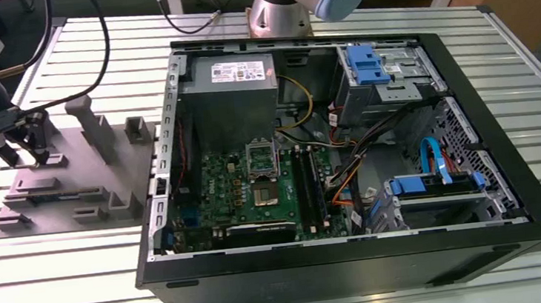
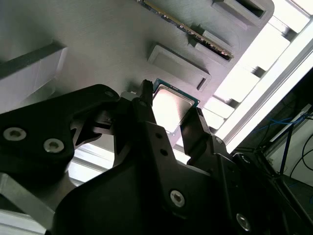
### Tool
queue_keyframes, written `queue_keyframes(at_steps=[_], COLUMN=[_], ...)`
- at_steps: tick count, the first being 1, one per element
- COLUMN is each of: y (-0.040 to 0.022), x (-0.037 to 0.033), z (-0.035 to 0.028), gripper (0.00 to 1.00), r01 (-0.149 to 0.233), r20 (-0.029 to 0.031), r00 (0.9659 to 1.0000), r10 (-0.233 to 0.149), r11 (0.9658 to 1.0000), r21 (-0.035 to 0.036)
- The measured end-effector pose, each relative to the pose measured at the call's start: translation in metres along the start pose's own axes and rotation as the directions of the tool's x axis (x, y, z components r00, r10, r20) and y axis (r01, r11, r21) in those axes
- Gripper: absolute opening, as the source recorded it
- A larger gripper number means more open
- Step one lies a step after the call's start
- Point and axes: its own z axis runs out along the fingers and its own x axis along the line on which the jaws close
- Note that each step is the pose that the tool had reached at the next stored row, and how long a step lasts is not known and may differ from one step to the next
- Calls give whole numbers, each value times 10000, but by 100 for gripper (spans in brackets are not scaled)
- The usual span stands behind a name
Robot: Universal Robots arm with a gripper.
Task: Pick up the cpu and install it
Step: 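Pick up the cpu and move it towards the insertion slot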
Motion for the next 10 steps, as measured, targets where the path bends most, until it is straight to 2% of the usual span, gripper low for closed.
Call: queue_keyframes(at_steps=[10], y=[1], x=[0], z=[-38], gripper=[47], r01=[0], r20=[0], r00=[10000], r10=[0], r11=[10000], r21=[0])
